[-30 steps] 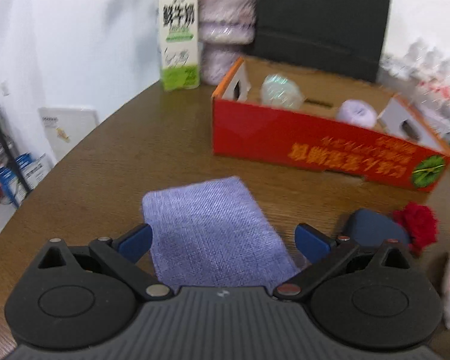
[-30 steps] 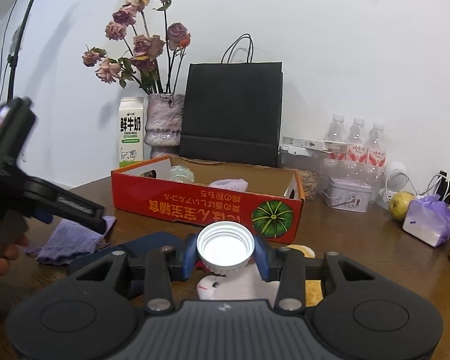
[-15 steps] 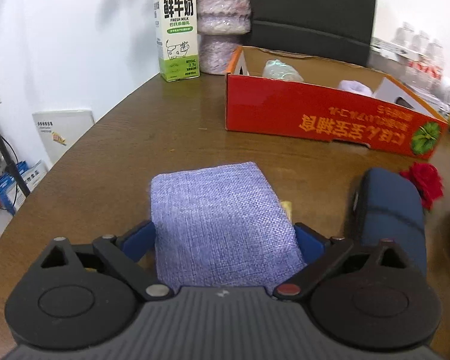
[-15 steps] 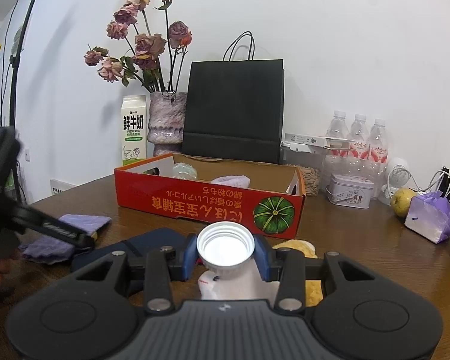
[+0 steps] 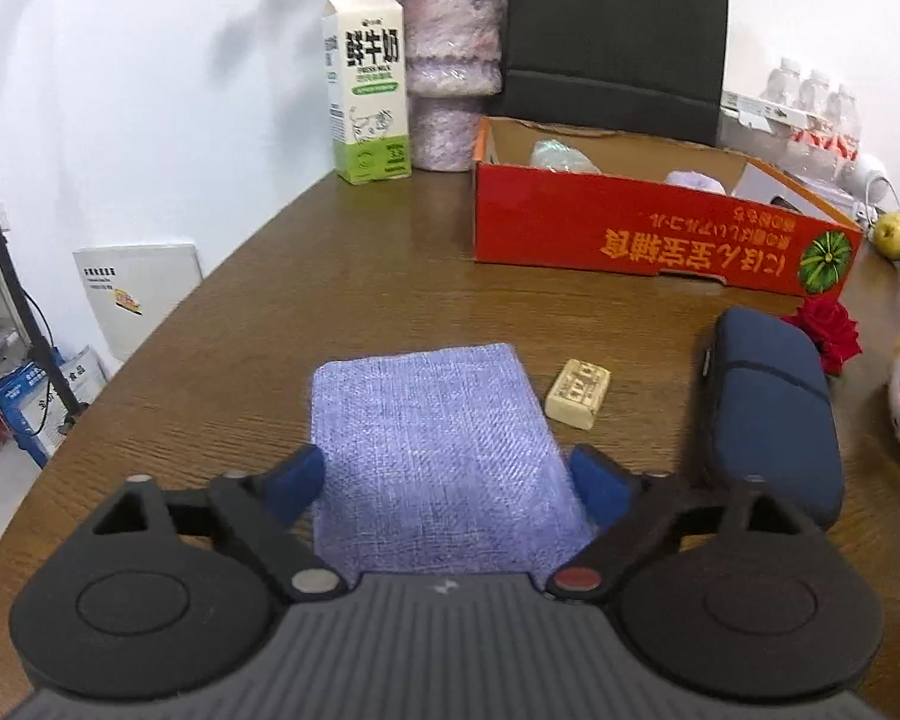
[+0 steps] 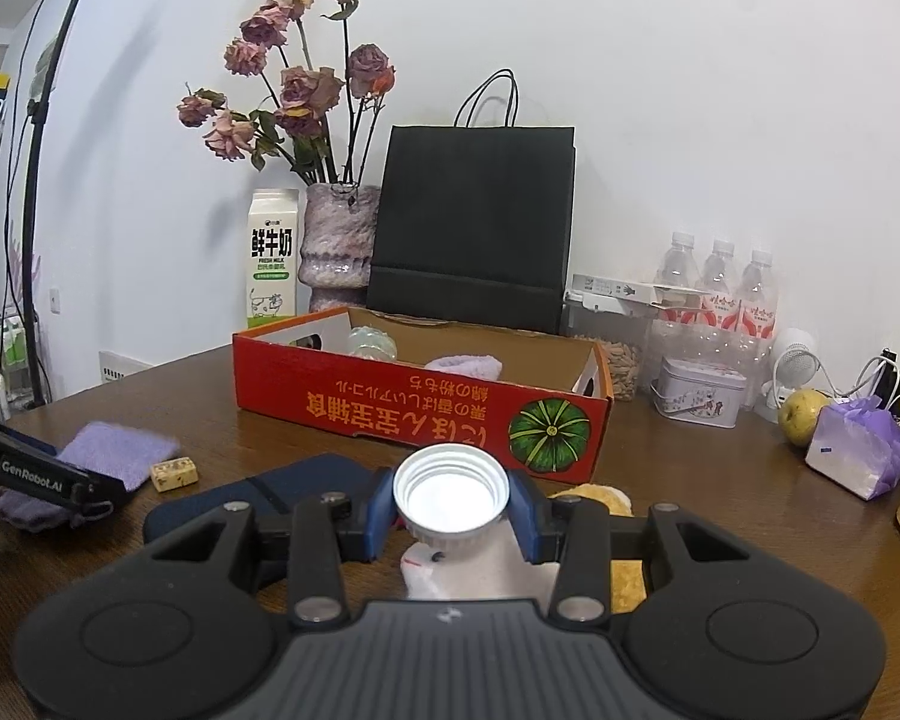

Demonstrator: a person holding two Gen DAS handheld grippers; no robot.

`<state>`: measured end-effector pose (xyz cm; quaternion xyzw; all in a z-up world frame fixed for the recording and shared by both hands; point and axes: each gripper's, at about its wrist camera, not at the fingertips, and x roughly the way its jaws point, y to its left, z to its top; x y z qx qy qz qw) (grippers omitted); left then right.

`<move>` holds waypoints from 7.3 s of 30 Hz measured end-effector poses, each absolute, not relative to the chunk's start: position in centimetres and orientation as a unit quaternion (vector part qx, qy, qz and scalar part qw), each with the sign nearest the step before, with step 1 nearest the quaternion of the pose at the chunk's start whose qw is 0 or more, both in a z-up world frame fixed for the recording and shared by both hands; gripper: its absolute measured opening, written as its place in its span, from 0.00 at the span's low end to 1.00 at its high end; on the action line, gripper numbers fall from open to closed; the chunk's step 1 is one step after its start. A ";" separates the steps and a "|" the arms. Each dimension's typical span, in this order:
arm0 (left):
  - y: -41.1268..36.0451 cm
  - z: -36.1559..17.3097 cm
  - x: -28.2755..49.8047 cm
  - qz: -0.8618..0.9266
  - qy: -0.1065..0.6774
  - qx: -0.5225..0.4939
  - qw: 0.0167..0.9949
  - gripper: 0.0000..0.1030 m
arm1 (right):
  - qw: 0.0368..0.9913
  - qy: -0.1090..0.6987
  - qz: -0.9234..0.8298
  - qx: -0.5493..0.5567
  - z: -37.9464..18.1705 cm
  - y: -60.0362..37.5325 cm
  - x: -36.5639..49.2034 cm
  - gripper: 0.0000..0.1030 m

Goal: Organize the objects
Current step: 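Grasp the lilac drawstring bag with the left tool while the right tool grasps the white bottle cap, then carry the lilac bag and bottle cap with both tools over the red box, then open the left tool dropping the bag while the right tool releases the cap, then withdraw both tools from the box toward the remaining table items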

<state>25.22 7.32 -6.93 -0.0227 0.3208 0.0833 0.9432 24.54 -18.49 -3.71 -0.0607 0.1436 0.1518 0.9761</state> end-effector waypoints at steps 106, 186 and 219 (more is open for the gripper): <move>-0.7 1.9 42.4 0.012 0.188 -0.006 0.982 0.16 | 0.985 0.124 0.121 -0.009 3.6 -16.8 42.8 0.38; 3.6 0.5 40.4 0.055 0.186 -0.021 0.981 1.00 | 0.983 0.150 0.097 -0.042 3.2 -17.3 40.5 1.00; 3.1 -2.0 27.6 0.042 0.198 -0.005 0.979 1.00 | 0.985 0.149 0.071 -0.056 -0.1 -19.5 26.7 1.00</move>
